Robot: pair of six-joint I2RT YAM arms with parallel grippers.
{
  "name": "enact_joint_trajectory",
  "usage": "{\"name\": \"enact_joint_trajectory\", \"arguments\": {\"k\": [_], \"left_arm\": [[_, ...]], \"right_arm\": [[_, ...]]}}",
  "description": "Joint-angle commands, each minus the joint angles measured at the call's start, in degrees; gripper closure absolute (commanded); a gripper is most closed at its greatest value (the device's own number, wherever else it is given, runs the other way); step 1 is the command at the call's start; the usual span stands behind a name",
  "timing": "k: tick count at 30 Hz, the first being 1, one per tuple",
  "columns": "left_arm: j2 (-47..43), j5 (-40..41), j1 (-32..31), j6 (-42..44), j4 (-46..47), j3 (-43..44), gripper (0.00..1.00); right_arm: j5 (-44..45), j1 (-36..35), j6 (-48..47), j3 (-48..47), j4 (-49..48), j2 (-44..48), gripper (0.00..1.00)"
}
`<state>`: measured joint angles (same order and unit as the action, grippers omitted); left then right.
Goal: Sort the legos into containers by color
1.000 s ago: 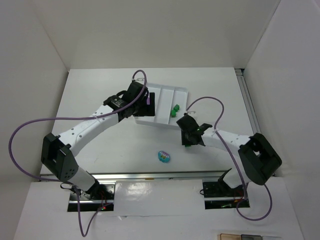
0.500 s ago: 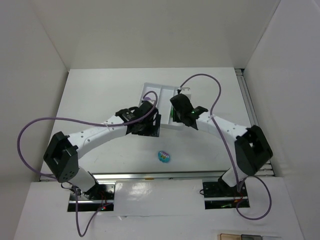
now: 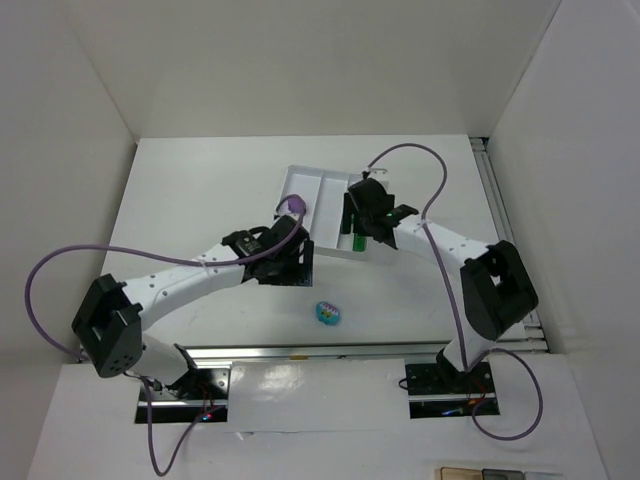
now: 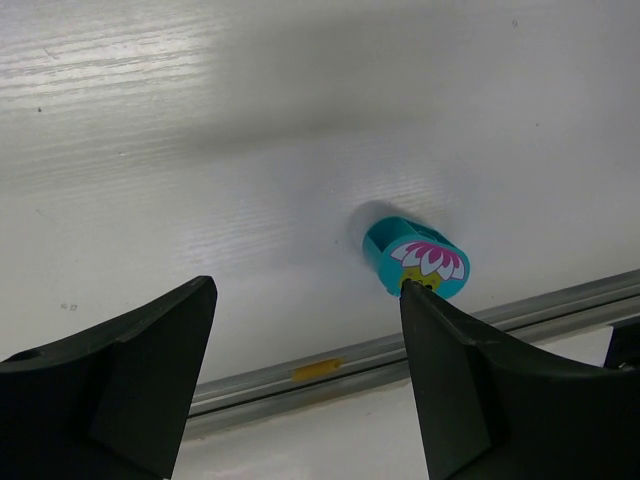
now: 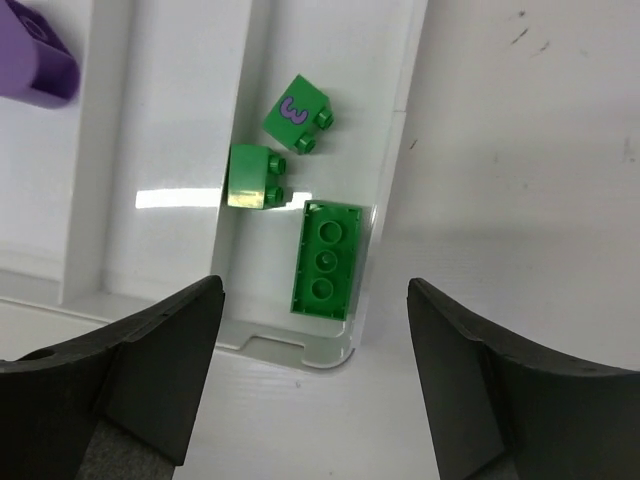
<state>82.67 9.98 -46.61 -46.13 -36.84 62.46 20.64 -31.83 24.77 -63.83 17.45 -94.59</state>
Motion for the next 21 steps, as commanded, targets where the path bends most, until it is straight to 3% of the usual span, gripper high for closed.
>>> {"name": "enact_joint_trajectory", "arguments": {"k": [1, 9, 12, 13, 16, 21], "left_arm": [[0.11, -2.40, -1.11, -1.16, 2.99, -0.14, 0.14], [14.25, -6.29, -7.62, 11.57, 4.67, 8.29, 0.03], [15.93, -4.54, -8.32, 11.68, 1.35, 10.49, 0.03], [16.46, -3.75, -8.32, 9.94, 0.11, 11.97, 0.05], [15.86, -2.07, -8.32, -6.36, -3.93, 13.21, 0.07], [16.55, -3.03, -8.94, -19.95, -4.46, 14.35, 0.07]], "right_arm": [[0.46, 2.64, 1.42, 1.25, -2.78, 8.96, 0.19], [-1.92, 11.96, 0.80, 5.65, 4.78, 22.07, 0.13], [-2.45, 14.51, -0.42, 7.41, 6.89, 25.85, 0.12], [-2.45, 15.04, -0.43, 8.28, 7.68, 27.16, 0.11], [-2.98, 16.89, -0.96, 9.60, 8.30, 27.79, 0.11], [-6.66, 16.89, -0.96, 9.60, 8.30, 27.79, 0.11]]}}
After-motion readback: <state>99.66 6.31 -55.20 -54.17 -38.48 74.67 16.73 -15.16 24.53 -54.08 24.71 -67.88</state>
